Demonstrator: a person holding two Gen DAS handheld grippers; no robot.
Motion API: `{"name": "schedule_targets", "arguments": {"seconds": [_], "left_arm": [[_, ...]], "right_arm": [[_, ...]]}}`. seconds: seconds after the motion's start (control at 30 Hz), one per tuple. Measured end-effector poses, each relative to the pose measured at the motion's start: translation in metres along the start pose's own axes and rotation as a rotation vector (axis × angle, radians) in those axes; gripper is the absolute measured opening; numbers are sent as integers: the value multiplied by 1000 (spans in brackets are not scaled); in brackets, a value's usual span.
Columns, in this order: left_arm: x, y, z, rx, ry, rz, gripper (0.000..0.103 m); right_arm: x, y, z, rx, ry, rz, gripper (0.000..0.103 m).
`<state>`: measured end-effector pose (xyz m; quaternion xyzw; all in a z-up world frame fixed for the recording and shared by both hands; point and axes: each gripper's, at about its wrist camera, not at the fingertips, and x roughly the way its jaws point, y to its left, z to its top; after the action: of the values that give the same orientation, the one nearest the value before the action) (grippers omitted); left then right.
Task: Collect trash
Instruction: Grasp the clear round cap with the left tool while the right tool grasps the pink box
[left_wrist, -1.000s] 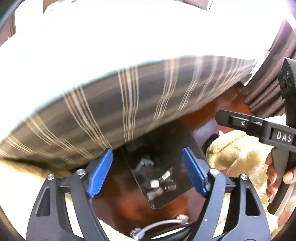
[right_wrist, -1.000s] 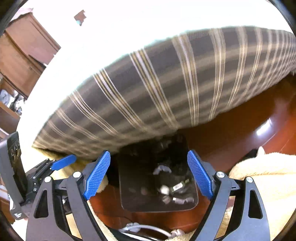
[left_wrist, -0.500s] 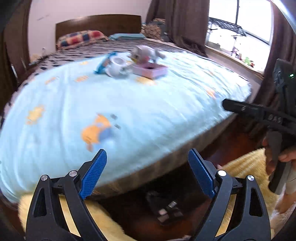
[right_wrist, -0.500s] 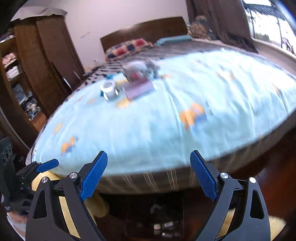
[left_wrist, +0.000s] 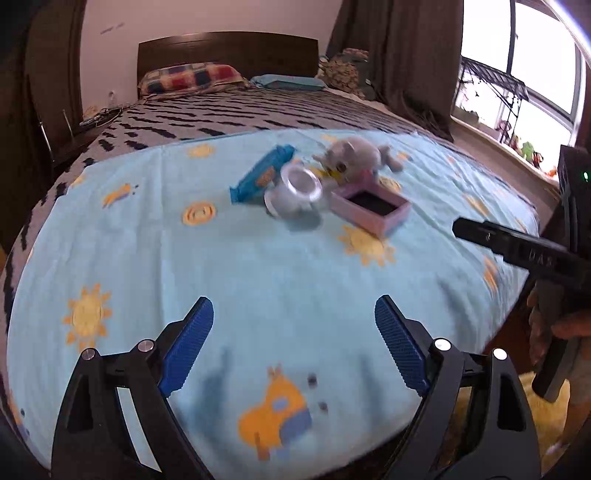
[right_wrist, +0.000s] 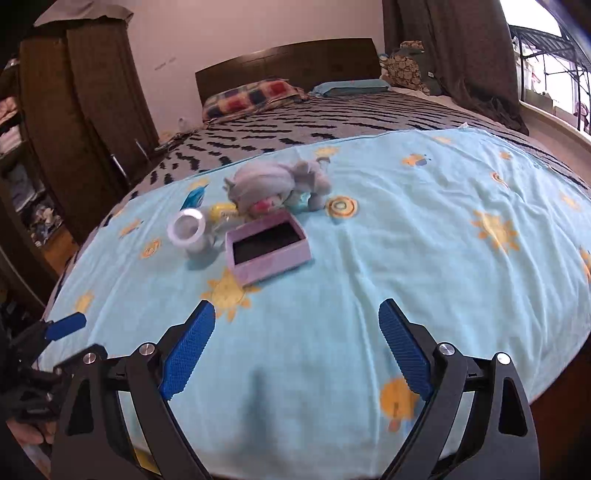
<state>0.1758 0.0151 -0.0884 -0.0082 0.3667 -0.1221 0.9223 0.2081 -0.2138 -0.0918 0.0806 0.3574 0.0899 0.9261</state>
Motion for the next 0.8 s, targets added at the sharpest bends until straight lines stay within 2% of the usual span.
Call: {"name": "schedule_targets", "arguments": {"seconds": [0.1,0.23,0.37,0.53,0.7,0.8], "left_arm": [[19,5,21,-15,6,12,80],[42,10,48,-50,-2,14,67],[55,12,72,-51,-32,55,62],[78,8,90,-34,6,68,52],[98,1,96,1,52,97,46],[111,2,97,1,89,106,36]], "right_arm": [[17,-2,19,23,10,25,82],[44,1,37,10,32,-2,66],[64,2,46,-1,60,-24,50],[78,0,47,21,94,3,43],[93,-3,43,20,137,-8,39],[100,-7,40,23,155,-10,29]]}}
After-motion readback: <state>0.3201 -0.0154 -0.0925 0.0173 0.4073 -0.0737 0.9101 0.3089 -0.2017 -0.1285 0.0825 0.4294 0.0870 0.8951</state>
